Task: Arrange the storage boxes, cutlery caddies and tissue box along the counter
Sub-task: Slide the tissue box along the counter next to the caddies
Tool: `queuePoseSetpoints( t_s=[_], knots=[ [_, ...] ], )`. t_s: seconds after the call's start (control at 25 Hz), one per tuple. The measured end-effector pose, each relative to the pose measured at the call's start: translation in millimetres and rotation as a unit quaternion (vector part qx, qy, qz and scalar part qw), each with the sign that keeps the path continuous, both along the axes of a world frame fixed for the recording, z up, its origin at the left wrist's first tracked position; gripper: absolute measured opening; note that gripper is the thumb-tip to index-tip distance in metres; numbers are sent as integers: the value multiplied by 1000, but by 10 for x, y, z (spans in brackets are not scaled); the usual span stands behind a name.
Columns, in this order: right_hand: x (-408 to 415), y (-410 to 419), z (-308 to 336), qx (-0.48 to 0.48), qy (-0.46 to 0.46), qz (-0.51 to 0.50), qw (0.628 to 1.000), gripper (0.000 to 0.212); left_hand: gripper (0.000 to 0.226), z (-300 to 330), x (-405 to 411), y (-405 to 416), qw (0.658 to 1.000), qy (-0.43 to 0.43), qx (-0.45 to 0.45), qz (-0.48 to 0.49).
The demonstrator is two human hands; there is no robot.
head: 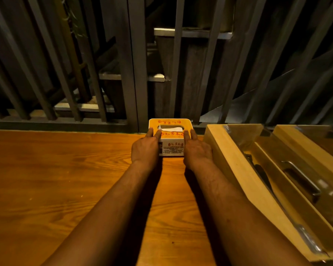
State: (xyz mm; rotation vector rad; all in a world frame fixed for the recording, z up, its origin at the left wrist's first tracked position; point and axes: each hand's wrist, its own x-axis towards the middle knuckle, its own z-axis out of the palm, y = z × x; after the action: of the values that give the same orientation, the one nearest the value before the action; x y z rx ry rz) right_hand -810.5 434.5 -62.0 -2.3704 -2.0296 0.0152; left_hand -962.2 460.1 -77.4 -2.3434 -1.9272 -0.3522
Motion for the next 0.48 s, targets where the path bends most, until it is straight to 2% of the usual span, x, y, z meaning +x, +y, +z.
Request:
queuePoseSetpoints(
  t_s=[0.24, 0.36, 0.48],
  knots=[
    [43, 146, 4, -3, -14, 6, 1000, 99, 85, -30, 13, 163, 1000, 12, 11, -9],
    [71, 119, -3, -19, 5, 8, 1000, 105, 95, -36, 36, 166, 999, 36, -1, -21],
    [51, 29, 141, 26, 32, 20, 999, 107, 102, 97, 50, 45, 999, 38, 3, -20]
  ],
)
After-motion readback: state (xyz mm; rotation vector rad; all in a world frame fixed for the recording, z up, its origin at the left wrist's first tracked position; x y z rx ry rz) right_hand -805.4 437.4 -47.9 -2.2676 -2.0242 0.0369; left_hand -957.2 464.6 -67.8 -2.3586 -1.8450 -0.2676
